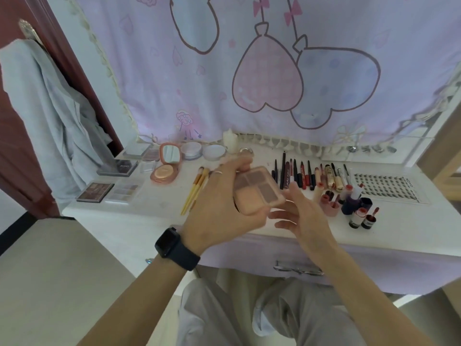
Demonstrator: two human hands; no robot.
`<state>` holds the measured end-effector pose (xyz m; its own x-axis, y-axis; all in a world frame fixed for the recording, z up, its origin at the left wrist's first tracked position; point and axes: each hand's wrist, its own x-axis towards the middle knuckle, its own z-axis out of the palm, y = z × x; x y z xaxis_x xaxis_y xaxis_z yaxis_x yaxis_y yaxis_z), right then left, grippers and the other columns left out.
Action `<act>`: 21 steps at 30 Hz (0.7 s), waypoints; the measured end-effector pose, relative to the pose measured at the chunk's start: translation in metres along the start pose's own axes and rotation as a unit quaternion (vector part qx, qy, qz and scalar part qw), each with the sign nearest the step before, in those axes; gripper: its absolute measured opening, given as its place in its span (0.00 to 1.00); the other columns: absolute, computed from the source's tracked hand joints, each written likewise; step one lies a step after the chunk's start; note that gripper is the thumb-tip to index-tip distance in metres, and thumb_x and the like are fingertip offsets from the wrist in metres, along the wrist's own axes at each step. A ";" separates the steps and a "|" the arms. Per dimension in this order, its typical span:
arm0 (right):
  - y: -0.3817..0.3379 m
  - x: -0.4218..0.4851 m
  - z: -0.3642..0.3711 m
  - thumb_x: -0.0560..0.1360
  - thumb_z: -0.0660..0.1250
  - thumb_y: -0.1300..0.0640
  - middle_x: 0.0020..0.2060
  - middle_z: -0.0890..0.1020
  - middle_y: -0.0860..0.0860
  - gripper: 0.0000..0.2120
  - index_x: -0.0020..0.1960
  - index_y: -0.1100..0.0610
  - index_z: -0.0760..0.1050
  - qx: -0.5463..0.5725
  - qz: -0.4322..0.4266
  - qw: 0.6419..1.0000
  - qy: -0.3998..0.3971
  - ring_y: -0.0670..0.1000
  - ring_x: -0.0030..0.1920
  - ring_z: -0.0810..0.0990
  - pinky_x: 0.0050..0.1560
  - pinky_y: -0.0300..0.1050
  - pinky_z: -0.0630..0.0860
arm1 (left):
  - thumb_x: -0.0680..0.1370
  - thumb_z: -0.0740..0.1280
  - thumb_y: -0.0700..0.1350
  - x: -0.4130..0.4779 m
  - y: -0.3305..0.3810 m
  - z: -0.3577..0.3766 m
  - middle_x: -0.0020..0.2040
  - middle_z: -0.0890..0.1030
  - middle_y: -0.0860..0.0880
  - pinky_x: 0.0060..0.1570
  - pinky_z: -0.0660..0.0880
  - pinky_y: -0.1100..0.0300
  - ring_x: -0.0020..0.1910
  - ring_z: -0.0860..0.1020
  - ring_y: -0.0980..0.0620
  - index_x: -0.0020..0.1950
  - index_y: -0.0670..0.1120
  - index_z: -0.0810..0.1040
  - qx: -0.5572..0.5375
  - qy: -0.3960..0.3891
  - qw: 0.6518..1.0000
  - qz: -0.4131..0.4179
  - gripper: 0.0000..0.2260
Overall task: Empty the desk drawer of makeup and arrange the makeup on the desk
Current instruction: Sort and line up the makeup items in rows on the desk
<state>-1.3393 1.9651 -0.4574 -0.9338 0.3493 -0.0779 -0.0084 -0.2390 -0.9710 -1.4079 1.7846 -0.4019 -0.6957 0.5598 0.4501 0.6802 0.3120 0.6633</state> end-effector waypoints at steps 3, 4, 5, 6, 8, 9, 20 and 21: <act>0.000 -0.007 -0.003 0.68 0.73 0.41 0.43 0.86 0.57 0.19 0.50 0.54 0.86 -0.002 0.015 1.000 0.003 0.52 0.39 0.83 0.37 0.41 0.80 | 0.65 0.73 0.61 -0.007 -0.005 0.018 0.63 0.74 0.60 0.61 0.74 0.59 0.61 0.72 0.61 0.72 0.59 0.61 0.060 -0.063 0.996 0.015 0.38; 0.002 -0.008 -0.005 0.68 0.73 0.44 0.43 0.86 0.57 0.17 0.50 0.54 0.87 0.000 0.020 1.000 0.013 0.52 0.39 0.83 0.37 0.41 0.81 | 0.65 0.72 0.61 -0.009 -0.007 0.023 0.64 0.73 0.60 0.61 0.74 0.59 0.61 0.71 0.61 0.72 0.60 0.60 0.066 -0.070 0.995 0.016 0.38; 0.004 -0.009 -0.007 0.68 0.73 0.47 0.43 0.86 0.57 0.16 0.50 0.55 0.87 0.011 0.029 0.999 0.020 0.52 0.39 0.83 0.38 0.41 0.82 | 0.65 0.73 0.62 -0.011 -0.009 0.027 0.64 0.73 0.60 0.60 0.74 0.58 0.61 0.72 0.61 0.72 0.61 0.60 0.057 -0.068 0.996 0.011 0.38; 0.006 -0.010 -0.009 0.68 0.73 0.49 0.43 0.87 0.58 0.14 0.49 0.56 0.87 0.032 0.042 0.998 0.024 0.53 0.40 0.84 0.38 0.42 0.82 | 0.65 0.74 0.62 -0.013 -0.011 0.031 0.64 0.73 0.60 0.59 0.75 0.58 0.61 0.73 0.60 0.72 0.62 0.61 0.035 -0.058 0.998 -0.002 0.38; 0.009 -0.012 -0.012 0.69 0.72 0.53 0.43 0.86 0.60 0.11 0.45 0.58 0.87 0.090 0.074 0.993 0.023 0.53 0.40 0.85 0.40 0.43 0.84 | 0.64 0.76 0.64 -0.018 -0.014 0.038 0.64 0.73 0.61 0.59 0.75 0.59 0.62 0.74 0.59 0.72 0.61 0.63 -0.025 -0.033 0.998 -0.037 0.40; 0.010 -0.013 -0.013 0.69 0.71 0.54 0.43 0.86 0.61 0.11 0.44 0.59 0.87 0.112 0.091 0.989 0.020 0.54 0.39 0.85 0.41 0.44 0.84 | 0.63 0.77 0.66 -0.021 -0.015 0.042 0.64 0.74 0.62 0.61 0.74 0.60 0.64 0.74 0.59 0.73 0.61 0.64 -0.055 -0.027 0.997 -0.053 0.41; 0.020 -0.021 -0.023 0.67 0.77 0.44 0.47 0.88 0.57 0.27 0.59 0.58 0.81 -0.032 0.089 0.995 -0.011 0.55 0.47 0.88 0.45 0.44 0.84 | 0.63 0.81 0.59 -0.032 -0.018 0.060 0.64 0.76 0.63 0.64 0.72 0.62 0.65 0.74 0.62 0.73 0.56 0.69 -0.127 -0.036 0.988 -0.083 0.41; 0.017 -0.022 -0.025 0.65 0.79 0.40 0.47 0.88 0.56 0.29 0.59 0.56 0.82 -0.049 0.082 0.995 -0.026 0.55 0.49 0.88 0.48 0.46 0.84 | 0.63 0.81 0.58 -0.032 -0.019 0.060 0.64 0.76 0.63 0.64 0.72 0.62 0.65 0.74 0.62 0.73 0.56 0.69 -0.113 -0.045 0.990 -0.074 0.41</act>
<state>-1.3104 1.9760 -0.4782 -0.9370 0.2643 -0.2285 0.1788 -0.1989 -0.9636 -1.3843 1.8064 -0.4645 -0.7536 0.5902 0.2893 0.4964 0.2226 0.8390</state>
